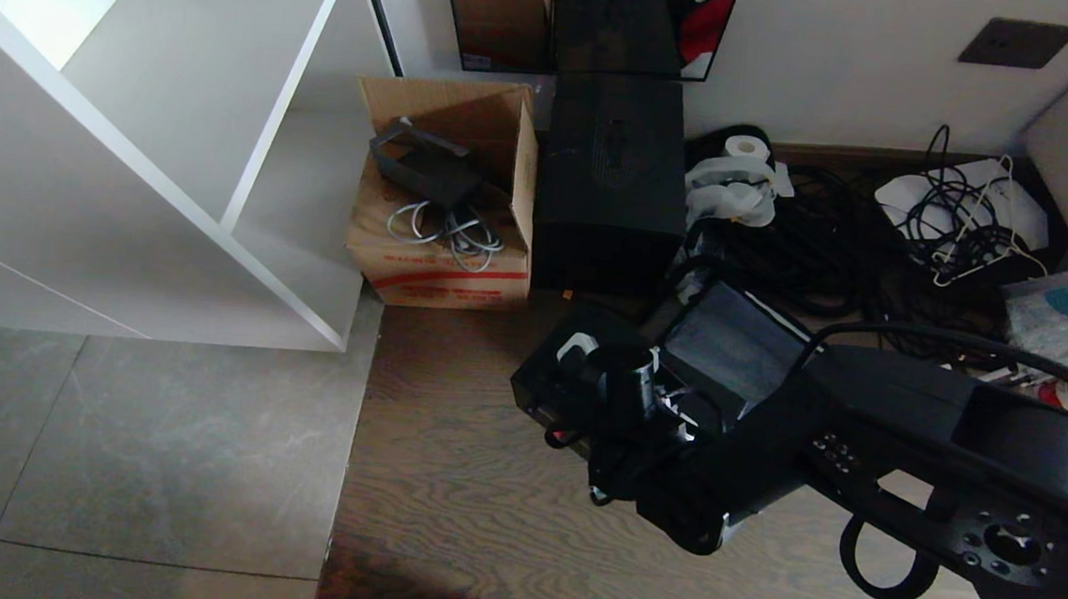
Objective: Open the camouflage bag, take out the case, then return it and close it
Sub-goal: Release the handle
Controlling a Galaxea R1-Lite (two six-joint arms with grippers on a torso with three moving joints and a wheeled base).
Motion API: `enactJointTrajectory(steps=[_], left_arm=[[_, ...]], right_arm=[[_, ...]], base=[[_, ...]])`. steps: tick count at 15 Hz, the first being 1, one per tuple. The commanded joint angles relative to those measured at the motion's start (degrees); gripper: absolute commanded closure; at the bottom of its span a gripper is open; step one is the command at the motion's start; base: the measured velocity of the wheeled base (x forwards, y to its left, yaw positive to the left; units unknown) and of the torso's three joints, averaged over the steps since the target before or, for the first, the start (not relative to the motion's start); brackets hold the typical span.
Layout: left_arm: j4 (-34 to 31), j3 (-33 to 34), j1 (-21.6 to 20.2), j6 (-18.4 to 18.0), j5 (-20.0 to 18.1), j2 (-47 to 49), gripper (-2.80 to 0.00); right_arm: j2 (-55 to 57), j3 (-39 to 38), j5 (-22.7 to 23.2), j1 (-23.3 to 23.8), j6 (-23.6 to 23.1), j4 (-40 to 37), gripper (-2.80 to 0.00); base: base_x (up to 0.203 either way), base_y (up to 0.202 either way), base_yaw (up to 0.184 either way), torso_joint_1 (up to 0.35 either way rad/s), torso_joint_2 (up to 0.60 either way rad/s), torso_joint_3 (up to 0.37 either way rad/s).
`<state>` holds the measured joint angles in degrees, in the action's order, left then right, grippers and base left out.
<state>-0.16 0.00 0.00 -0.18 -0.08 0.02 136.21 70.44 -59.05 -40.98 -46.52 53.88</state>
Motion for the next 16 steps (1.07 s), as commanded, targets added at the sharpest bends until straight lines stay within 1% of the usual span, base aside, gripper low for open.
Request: enactJointTrajectory(steps=[1, 6, 13, 16], left_arm=[[-0.02, 0.00, 0.00, 0.01, 0.00, 0.02, 0.00], [-0.02, 0.00, 0.00, 0.01, 0.00, -0.01, 0.00], [-0.02, 0.00, 0.00, 0.01, 0.00, 0.02, 0.00], [-0.02, 0.00, 0.00, 0.01, 0.00, 0.01, 0.00]], right_arm=[[1.32, 0.13, -0.36, 1.53, -0.24, 0.43, 0.00], [2.18, 0.36, -0.27, 5.00, -0.36, 0.31, 0.00], [3.89, 4.76, -0.27, 9.53, -0.85, 0.17, 0.00], [3.71, 5.23, -0.27, 10.21, -0.85, 0.26, 0.00]], base=[[0.000, 0.000, 0.000, 0.000, 0.00, 0.000], [0.000, 0.000, 0.000, 0.000, 0.00, 0.000], [0.000, 0.000, 0.000, 0.000, 0.00, 0.000], [0.000, 0.000, 0.000, 0.000, 0.00, 0.000]])
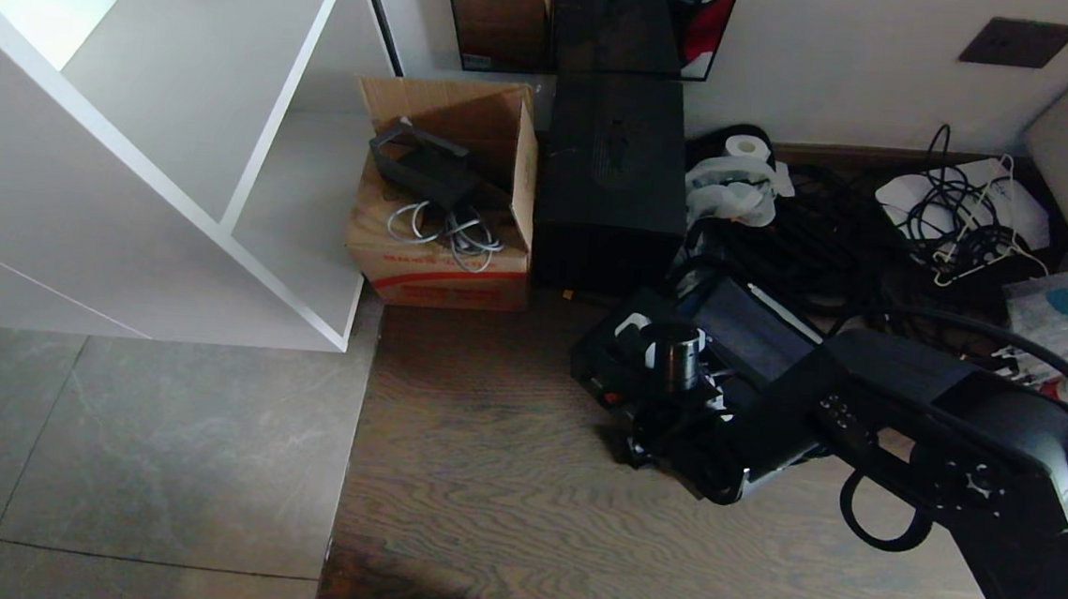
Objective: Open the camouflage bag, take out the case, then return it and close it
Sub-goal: Release the handle
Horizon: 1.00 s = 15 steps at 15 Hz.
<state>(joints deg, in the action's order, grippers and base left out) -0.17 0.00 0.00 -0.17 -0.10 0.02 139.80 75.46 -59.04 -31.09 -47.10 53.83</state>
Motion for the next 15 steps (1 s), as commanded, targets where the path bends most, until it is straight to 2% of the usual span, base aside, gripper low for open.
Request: enactJointTrajectory(steps=[1, 6, 15], left_arm=[[-0.01, -0.07, 0.00, 0.00, 0.02, -0.02, 0.00], [-0.01, 0.00, 0.00, 0.00, 0.06, 0.02, 0.00], [-0.01, 0.00, 0.00, 0.00, 0.01, 0.00, 0.00]], right_arm=[[-0.05, 0.30, -0.29, 0.70, -0.27, 0.31, 0.00], [0.30, 1.70, -0.29, 2.35, -0.44, -0.66, 0.00], [1.44, -0.41, -0.11, 0.68, 0.35, -1.80, 0.00]], base=[[0.000, 0.000, 0.000, 0.000, 0.00, 0.000], [0.000, 0.000, 0.000, 0.000, 0.00, 0.000], [0.000, 0.000, 0.000, 0.000, 0.00, 0.000]])
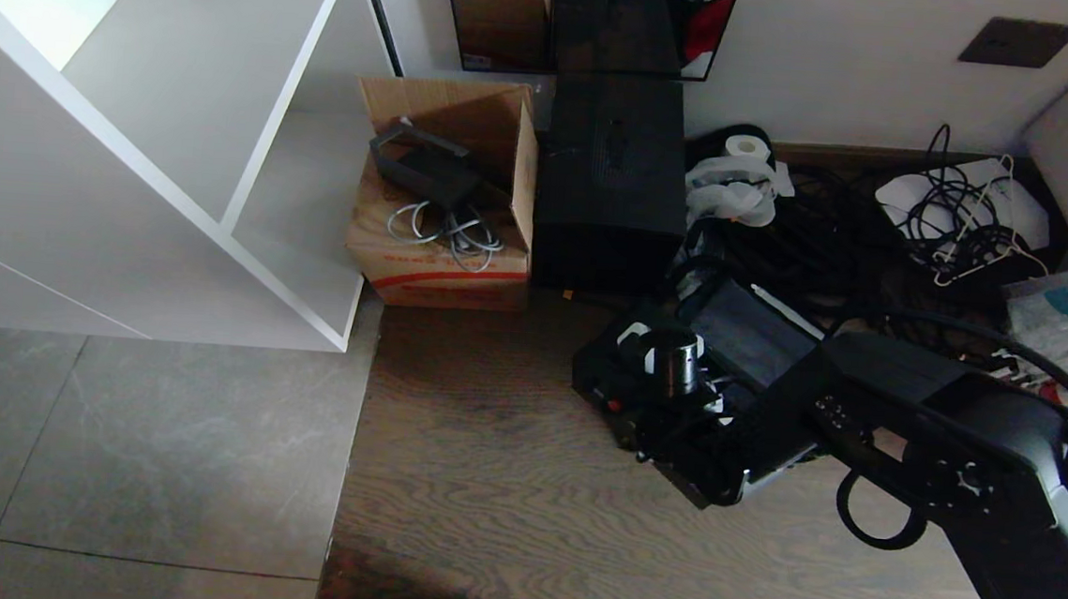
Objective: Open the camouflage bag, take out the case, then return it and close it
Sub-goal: Release the handle
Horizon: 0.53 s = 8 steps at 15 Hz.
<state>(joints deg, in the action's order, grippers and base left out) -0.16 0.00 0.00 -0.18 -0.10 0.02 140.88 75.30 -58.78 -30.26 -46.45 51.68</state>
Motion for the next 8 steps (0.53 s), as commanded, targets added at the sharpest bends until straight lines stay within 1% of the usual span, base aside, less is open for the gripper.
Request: enactJointTrajectory(steps=[1, 8], left_arm=[[-0.01, 0.00, 0.00, 0.01, 0.01, -0.02, 0.00], [-0.01, 0.00, 0.00, 0.01, 0.01, 0.03, 0.00]], right_arm=[[0.36, -0.24, -0.37, -0.33, -0.31, 0.36, 0.00], [2.54, -0.31, -0.29, -0.68, -0.31, 0.35, 0.00]], base=[[0.000, 0.000, 0.000, 0.000, 0.00, 0.000], [0.000, 0.000, 0.000, 0.000, 0.00, 0.000]])
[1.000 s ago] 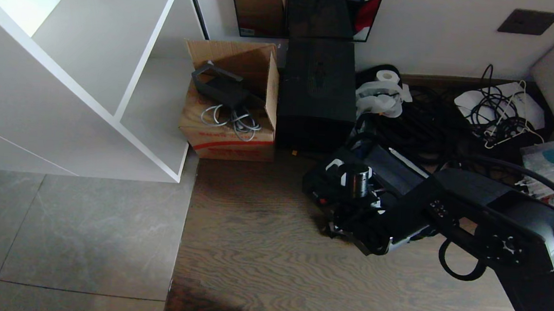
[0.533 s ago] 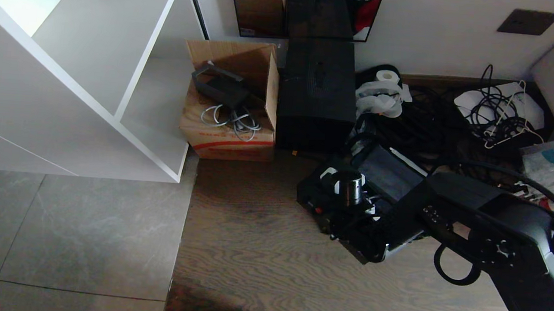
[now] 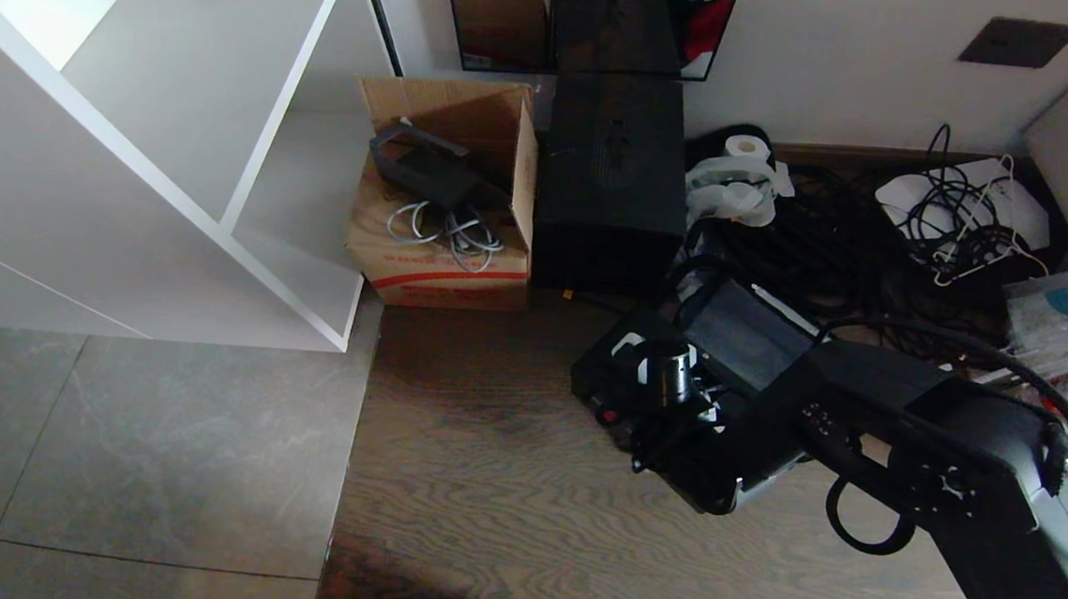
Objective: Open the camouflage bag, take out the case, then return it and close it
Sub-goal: Release the handle
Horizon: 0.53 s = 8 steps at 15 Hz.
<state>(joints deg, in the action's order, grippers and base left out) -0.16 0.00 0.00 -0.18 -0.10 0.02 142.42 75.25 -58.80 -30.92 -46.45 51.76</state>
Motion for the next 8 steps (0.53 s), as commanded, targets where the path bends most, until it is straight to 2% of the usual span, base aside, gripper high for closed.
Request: enactJointTrajectory(steps=[1, 2, 5, 8], left_arm=[[-0.01, 0.00, 0.00, 0.01, 0.02, -0.02, 0.00], [-0.01, 0.00, 0.00, 0.01, 0.07, -0.01, 0.00], [-0.01, 0.00, 0.00, 0.01, 0.01, 0.04, 0.00], [-0.01, 0.00, 0.00, 0.01, 0.01, -0.01, 0.00]], right_arm=[[1.35, -0.28, -0.26, -0.02, -0.31, 0.18, 0.00], [1.69, -0.28, -0.26, -0.02, -0.31, -0.60, -2.80], [1.90, -0.84, -0.17, -0.70, 1.01, -3.64, -2.80], [0.66, -3.89, -0.17, -2.65, 4.97, -6.88, -2.80]], base=[[0.000, 0.000, 0.000, 0.000, 0.00, 0.000], [0.000, 0.000, 0.000, 0.000, 0.00, 0.000], [0.000, 0.000, 0.000, 0.000, 0.00, 0.000], [0.000, 0.000, 0.000, 0.000, 0.00, 0.000]])
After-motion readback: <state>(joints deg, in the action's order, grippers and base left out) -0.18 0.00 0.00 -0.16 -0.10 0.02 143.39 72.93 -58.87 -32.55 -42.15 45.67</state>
